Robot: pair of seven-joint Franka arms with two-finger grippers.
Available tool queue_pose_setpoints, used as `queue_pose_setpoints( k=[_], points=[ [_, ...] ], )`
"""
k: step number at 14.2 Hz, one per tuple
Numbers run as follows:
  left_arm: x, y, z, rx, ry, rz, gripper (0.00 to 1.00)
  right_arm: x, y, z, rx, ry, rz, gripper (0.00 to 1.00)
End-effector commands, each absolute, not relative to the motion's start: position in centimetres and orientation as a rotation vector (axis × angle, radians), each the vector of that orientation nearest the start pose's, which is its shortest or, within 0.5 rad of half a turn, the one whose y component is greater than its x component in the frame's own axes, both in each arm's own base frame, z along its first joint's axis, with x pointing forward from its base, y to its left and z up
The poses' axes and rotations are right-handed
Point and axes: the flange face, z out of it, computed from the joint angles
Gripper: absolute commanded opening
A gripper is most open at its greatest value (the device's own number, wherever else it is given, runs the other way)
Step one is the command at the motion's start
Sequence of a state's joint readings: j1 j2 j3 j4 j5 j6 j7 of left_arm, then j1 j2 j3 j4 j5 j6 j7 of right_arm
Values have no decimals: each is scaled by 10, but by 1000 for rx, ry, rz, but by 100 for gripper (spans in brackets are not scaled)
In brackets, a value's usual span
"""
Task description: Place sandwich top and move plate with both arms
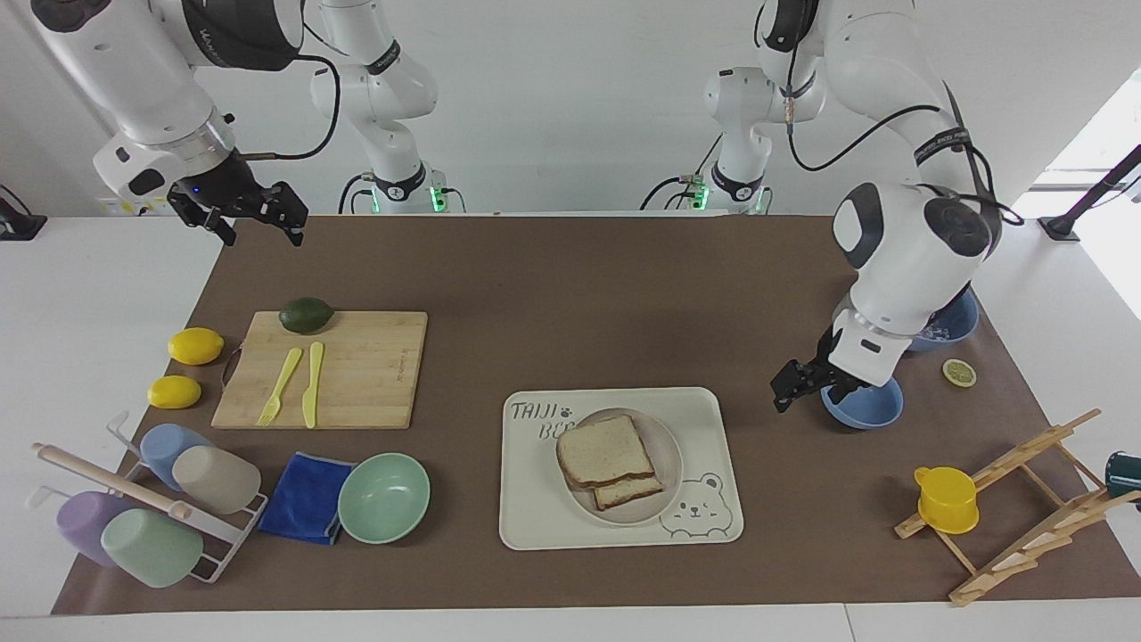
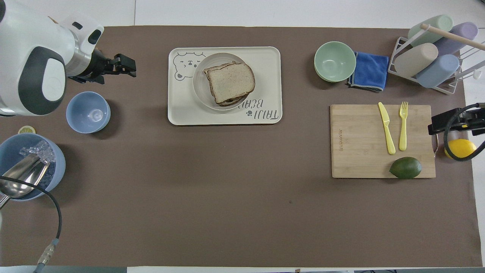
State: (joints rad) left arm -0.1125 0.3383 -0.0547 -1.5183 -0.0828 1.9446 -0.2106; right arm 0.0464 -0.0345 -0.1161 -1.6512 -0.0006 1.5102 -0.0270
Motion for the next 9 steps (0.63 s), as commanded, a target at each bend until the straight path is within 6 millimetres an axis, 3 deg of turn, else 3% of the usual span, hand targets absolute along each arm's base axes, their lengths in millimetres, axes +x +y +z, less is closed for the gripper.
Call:
queue_pose_setpoints(
  k=[1,3,6,8,9],
  points=[
    [632,-100,517,-3203,-25,-67,100,533,-36,603,-3126,76,141,100],
    [609,-85,545,-3198,-49,-68,100,533,-36,603,-3125,76,146,100],
    [554,-76,584,-3190,-36,-115,100,533,-35,603,-3120,76,143,100],
    [522,-71,593,-3180,-11,-17,100,533,-35,603,-3120,76,145,100],
    [516,-69,594,-3177,-12,17,100,533,-35,603,-3120,76,145,100]
  ],
)
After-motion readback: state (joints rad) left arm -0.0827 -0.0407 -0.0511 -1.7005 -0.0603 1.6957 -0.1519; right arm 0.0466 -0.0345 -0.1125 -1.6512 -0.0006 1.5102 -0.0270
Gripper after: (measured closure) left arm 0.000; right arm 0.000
